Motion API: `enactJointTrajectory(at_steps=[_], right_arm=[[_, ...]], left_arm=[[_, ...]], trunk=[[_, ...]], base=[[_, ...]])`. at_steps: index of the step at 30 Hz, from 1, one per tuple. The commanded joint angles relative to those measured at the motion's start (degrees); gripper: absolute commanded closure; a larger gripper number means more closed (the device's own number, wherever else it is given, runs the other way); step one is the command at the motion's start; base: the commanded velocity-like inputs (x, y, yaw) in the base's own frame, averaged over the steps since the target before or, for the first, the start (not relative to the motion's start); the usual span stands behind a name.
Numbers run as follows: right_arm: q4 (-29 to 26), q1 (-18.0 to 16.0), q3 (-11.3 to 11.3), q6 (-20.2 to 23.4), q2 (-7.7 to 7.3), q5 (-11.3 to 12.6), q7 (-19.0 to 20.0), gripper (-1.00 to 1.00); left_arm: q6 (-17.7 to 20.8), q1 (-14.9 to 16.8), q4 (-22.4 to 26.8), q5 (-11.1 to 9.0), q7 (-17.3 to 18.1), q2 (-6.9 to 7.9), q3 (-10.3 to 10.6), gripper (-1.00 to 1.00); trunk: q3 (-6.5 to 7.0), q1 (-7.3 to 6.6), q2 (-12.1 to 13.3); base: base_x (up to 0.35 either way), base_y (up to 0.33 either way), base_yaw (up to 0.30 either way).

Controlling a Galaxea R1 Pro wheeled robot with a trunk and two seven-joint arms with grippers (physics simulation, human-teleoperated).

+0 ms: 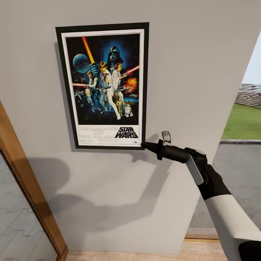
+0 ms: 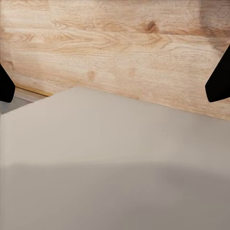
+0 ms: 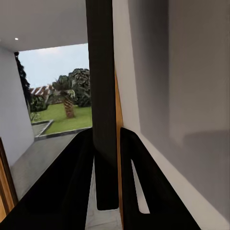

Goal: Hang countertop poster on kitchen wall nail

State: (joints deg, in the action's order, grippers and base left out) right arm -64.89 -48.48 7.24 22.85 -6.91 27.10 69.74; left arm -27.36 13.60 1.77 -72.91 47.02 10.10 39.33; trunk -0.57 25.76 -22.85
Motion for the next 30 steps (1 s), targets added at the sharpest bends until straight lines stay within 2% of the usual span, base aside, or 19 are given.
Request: enactJointTrajectory(at_steps=[1, 30], right_arm=[[0.02, -0.04, 0.14, 0.61, -0.07, 0.58, -0.04, 1.00], [0.02, -0.04, 0.14, 0.61, -0.12, 0.58, -0.04, 1.00]], left_arm=[[-0.24, 0.02, -0.01, -0.42, 0.09, 0.01, 0.48, -1.00], [-0.24, 0.02, -0.01, -0.48, 0.09, 0.01, 0.48, -1.00]], trunk=[[-0.06, 0.03, -0.07], [-0.06, 0.03, -0.07]], base=[[0.000, 0.000, 0.000], [0.026, 0.000, 0.000]])
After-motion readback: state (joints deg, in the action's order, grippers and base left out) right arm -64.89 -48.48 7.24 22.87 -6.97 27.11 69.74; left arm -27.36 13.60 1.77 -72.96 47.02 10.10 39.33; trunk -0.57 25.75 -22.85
